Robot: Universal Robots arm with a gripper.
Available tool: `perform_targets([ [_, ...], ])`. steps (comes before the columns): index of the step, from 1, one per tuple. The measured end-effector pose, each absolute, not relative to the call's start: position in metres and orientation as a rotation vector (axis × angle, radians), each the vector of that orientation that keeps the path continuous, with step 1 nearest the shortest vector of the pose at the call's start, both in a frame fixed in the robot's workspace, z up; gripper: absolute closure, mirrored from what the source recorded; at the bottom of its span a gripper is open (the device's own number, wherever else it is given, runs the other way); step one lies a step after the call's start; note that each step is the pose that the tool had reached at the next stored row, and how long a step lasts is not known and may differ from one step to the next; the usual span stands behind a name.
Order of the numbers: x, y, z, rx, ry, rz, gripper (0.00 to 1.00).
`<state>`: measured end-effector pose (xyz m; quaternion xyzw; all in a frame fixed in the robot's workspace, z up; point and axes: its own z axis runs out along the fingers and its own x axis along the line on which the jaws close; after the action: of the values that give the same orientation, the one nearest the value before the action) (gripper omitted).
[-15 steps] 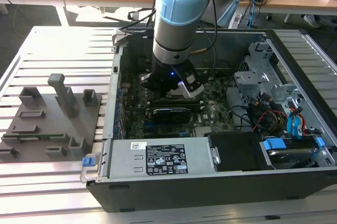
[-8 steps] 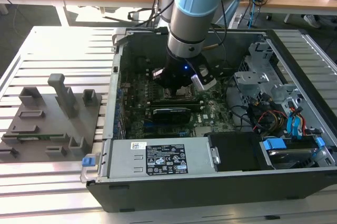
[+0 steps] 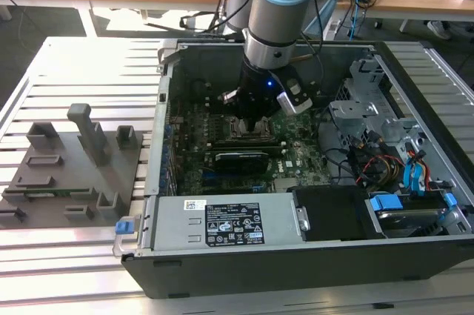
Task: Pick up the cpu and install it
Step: 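Install the second cpu locking lever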
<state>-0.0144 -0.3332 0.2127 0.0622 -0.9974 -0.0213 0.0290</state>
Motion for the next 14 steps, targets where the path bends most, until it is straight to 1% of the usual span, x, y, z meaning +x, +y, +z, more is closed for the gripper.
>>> perform_targets([
  [1,-0.014,-0.329,0.213,0.191,-3.076,-0.036,0.89],
  [4,-0.014,-0.324,0.216,0.190,-3.075,-0.004,0.89],
  [14,-0.013,-0.322,0.241,0.189,-3.075,0.007,0.89],
])
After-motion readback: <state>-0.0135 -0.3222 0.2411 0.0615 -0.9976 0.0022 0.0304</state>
